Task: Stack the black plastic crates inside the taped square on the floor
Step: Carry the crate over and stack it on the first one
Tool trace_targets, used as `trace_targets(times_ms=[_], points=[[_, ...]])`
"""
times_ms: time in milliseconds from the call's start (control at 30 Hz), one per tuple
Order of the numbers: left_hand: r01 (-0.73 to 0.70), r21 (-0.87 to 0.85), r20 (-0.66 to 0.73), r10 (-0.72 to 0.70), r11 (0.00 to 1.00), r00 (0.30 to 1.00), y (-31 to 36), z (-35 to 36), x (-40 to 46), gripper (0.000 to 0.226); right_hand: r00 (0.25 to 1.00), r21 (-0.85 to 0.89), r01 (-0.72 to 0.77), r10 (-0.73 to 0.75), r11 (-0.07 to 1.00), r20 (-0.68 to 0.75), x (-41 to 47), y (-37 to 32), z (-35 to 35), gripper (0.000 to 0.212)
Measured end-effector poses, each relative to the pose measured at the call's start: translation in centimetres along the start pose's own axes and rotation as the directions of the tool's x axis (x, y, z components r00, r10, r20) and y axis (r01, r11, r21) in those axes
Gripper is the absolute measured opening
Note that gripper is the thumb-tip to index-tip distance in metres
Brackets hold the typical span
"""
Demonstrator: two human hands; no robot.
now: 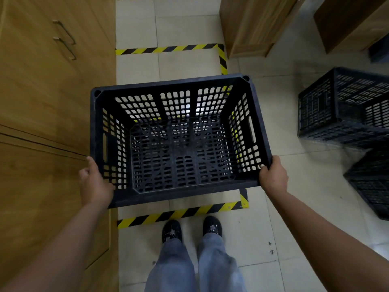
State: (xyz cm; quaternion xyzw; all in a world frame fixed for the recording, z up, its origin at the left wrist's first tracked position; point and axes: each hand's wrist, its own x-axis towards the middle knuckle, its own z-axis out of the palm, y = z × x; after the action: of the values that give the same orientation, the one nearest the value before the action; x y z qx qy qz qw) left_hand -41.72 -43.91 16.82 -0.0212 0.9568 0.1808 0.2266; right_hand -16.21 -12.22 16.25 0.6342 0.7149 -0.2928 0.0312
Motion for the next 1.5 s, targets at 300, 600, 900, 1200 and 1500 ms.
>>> trace_targets(times_ms=[300,600,900,1200,1500], points=[[0.013,0.062,-0.056,-0.009,0.998,0.998,0.1,0.7,-0.8,0.099,0.998,-0.013,0.021,-0.022,1.000,-0.062,0.2,0.2,0.7,0.016],[0.045,0.088,-0.033,-0.042,0.995,0.999,-0.4,0.0,-1.7,0.104,0.999,0.010,0.032,-0.032,0.999,-0.002,0.3,0.0,0.5,0.016],[0.006,0.118,-0.005,-0.006,0.993,1.000,-1.0,0.0,-1.4,0.109,1.000,0.003,0.030,-0.030,1.000,0.003,0.4,0.1,1.3,0.022],[0.002,0.057,-0.042,0.001,0.998,0.999,-1.3,0.6,-1.5,0.108,0.998,0.017,0.050,-0.050,0.999,-0.030,0.5,0.0,0.7,0.025],[-0.032,0.058,-0.036,0.034,0.998,0.999,-1.2,1.2,-1.5,0.111,0.998,0.045,0.051,-0.049,0.998,-0.039,0.7,0.2,0.2,0.015]])
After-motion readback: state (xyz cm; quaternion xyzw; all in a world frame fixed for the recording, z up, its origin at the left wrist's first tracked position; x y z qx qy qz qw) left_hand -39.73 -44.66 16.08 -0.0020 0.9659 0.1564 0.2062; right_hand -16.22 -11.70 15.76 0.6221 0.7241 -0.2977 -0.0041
